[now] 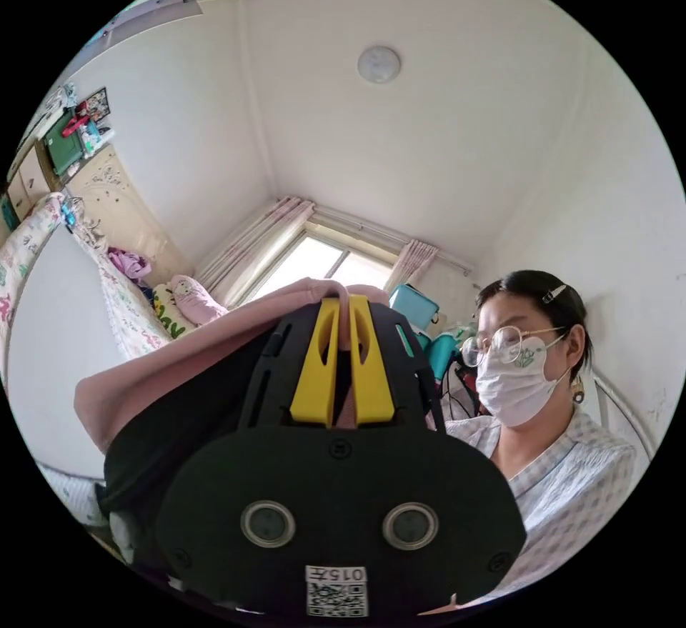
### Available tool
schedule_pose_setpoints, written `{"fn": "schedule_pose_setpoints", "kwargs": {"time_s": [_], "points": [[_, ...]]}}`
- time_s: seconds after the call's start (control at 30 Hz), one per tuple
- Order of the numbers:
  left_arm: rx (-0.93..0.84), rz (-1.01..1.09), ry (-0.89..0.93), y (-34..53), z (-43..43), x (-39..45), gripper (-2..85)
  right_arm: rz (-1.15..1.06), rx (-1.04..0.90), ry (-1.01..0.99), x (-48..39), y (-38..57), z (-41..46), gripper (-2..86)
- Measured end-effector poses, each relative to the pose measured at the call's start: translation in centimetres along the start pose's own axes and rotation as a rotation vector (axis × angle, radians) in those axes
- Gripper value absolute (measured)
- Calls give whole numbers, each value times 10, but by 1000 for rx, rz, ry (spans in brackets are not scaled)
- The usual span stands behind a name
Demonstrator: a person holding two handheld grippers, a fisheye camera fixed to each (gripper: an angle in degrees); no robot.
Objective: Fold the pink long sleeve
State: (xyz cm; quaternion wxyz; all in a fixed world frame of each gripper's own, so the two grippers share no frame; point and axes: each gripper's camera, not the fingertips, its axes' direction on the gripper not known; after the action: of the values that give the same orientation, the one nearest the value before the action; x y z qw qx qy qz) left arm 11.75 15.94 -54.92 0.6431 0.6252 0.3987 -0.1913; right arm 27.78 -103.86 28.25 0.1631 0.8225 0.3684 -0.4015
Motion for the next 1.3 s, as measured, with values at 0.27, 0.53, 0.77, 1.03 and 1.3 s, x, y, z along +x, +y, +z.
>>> {"fn": "schedule_pose_setpoints", "kwargs": {"time_s": [0.27, 0.53, 0.77, 1.03, 1.3], "points": [[-25, 126, 92, -110, 139, -32, -1, -235, -13, 68, 81, -113, 39, -8], [17, 221, -223, -101, 168, -137, 8, -299, -250, 427, 260, -77, 74, -5], [-422, -201, -854, 19, 103, -238, 46, 199, -426, 785, 445, 112, -48, 0], [-477, -318, -949, 63, 46, -184, 67, 306, -490, 967, 422, 194, -55, 4], [-870, -270, -1128, 105, 157, -188, 179, 306, -513, 1003, 387, 241, -7, -4]]}}
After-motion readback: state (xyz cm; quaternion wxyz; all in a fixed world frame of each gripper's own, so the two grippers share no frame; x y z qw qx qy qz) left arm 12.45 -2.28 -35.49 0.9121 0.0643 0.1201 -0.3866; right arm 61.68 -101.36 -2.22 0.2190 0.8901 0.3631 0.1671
